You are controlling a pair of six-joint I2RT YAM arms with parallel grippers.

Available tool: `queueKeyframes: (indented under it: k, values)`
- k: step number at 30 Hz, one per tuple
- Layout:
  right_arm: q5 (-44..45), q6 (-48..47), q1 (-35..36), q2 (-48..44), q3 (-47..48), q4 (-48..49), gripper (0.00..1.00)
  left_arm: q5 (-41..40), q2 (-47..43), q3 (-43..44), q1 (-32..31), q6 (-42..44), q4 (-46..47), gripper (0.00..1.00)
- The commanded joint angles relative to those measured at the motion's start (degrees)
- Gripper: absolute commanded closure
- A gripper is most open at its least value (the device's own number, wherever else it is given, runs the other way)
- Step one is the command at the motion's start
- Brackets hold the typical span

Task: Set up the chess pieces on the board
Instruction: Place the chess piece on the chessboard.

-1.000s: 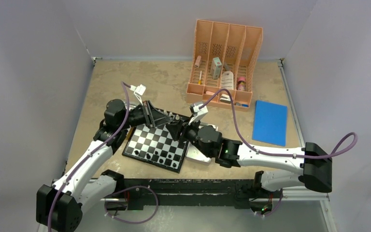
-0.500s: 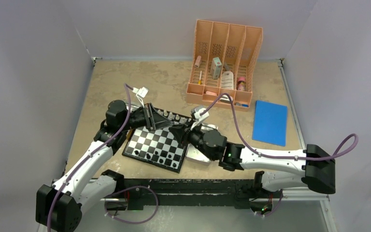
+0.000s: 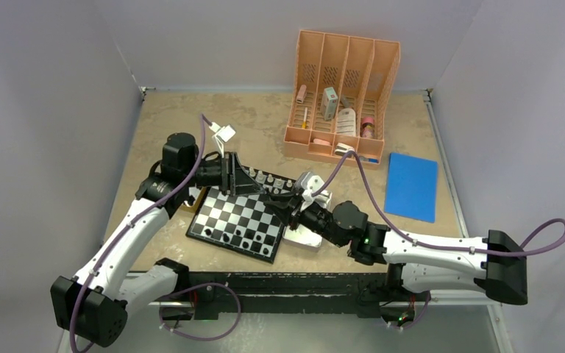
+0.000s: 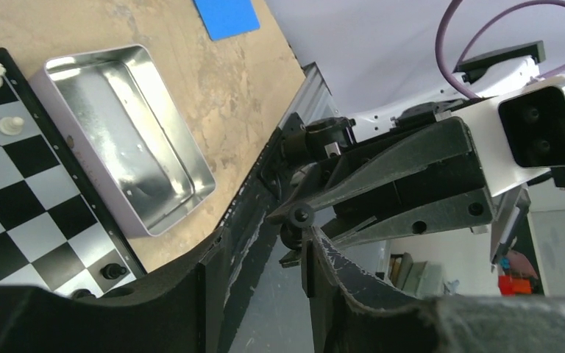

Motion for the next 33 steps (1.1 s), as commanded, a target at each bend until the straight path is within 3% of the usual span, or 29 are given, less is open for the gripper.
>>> queueKeyframes:
  k: [1, 16, 27, 30, 33]
  values:
    - [-5.1, -6.2, 0.0, -1.5, -0.5, 1.9, 0.89, 6.1, 0.5, 4.1, -0.2, 4.1, -2.4, 0.60]
    - [-7.8, -6.6, 0.0, -1.3, -0.5, 2.2, 0.90, 11.5, 3.5, 4.0, -0.2, 5.0, -3.8, 0.64]
    - [-7.9, -6.6, 0.0, -0.5, 1.6, -1.7, 0.90, 11.3, 3.4, 4.2, -0.2, 4.0, -2.8, 0.82]
    - [-8.1, -6.6, 0.1, -0.8, 1.6, -2.1, 0.90, 10.8, 3.6, 4.1, -0.2, 4.4, -3.7, 0.81]
    - [-8.5, -6.6, 0.1, -0.8, 1.6, -2.3, 0.90, 10.5, 3.6, 4.0, -0.2, 4.4, -3.9, 0.72]
